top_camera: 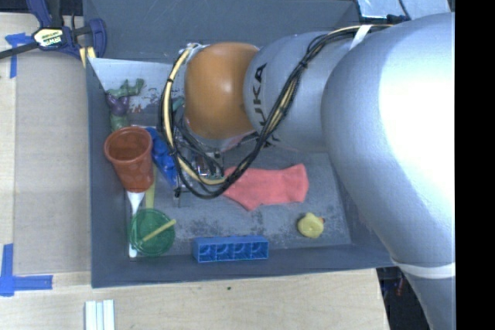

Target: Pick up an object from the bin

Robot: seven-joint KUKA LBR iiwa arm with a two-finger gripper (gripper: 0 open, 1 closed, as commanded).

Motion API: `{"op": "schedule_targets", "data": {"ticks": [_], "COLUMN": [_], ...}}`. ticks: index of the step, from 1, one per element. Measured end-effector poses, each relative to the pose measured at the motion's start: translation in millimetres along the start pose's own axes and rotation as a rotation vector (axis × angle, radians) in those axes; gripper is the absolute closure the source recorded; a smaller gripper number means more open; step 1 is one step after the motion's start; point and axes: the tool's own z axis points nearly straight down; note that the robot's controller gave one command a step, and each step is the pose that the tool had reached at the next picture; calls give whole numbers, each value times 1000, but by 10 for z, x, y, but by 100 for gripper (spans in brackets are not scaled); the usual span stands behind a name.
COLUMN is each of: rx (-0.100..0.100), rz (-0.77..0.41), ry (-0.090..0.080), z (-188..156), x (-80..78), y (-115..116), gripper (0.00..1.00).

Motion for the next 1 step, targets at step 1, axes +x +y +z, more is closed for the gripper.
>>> {"op": "schedule_targets", "data": {"ticks": [1], "rx": [1], "rz": [-8], "ry": [1], "z": [-78], "x": [0], "y": [-129], "gripper": [0]}}
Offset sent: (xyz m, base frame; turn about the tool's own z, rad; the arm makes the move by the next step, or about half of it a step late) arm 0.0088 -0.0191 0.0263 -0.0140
